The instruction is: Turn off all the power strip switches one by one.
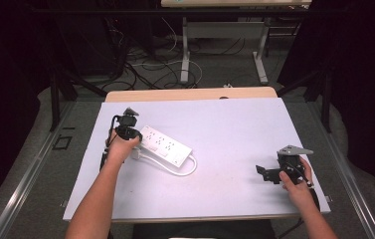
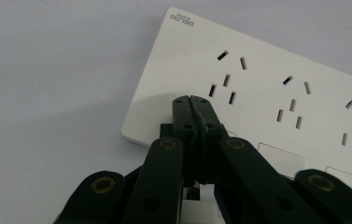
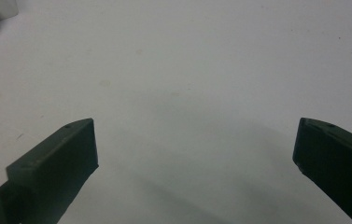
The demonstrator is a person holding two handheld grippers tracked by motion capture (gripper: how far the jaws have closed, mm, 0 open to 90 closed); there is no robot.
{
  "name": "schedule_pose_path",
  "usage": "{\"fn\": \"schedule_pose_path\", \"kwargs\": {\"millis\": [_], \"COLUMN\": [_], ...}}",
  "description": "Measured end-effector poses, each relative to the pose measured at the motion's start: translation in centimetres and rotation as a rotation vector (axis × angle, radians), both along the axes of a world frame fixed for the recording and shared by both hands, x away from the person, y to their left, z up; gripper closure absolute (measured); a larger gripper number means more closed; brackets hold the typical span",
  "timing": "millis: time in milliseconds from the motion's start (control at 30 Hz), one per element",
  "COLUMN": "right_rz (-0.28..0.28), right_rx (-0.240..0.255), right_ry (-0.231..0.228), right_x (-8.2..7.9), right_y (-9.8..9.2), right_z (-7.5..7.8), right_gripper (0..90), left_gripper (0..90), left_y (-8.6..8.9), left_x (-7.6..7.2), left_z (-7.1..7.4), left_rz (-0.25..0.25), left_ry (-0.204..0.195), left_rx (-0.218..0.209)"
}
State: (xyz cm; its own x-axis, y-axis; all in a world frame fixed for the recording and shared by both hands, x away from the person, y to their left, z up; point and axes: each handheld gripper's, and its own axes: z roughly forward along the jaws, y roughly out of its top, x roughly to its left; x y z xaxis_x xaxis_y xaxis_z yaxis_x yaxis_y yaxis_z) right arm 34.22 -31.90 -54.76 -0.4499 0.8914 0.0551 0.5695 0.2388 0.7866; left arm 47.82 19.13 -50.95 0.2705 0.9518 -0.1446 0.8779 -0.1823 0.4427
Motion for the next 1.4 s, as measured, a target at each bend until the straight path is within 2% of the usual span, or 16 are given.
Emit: {"fn": "schedule_pose_path", "kwargs": {"millis": [400,767,1033,1200,1400], "right_rz": [-0.002,-0.001,-0.005,-0.006,-0.011], "right_rx": [0.01,0.004,0.013,0.015,0.016], "right_ry": [0.002,-0.003,0.002,0.003,0.004], "right_x": [-0.1,0.0,-0.1,-0.1,-0.1], "right_y": [0.0,0.0,0.0,0.0,0.0], "right_z": [0.1,0.0,0.1,0.1,0.2], "right_gripper": [0.0,0.0,0.0,0.0,0.0], "left_gripper": [90.0,90.0,90.0,85.4,77.8], "left_y": [-0.2,0.0,0.3,0.3,0.1], "left_x": [0.0,-0.1,-0.6,-1.0,-1.9], "left_z": [-0.1,0.1,0.6,1.1,1.5], "left_rz": [-0.003,0.012,0.027,0.003,-0.025], "left_ry": [0.003,-0.004,-0.036,-0.047,-0.091], "left_rx": [0.035,0.034,0.013,-0.01,-0.037]}}
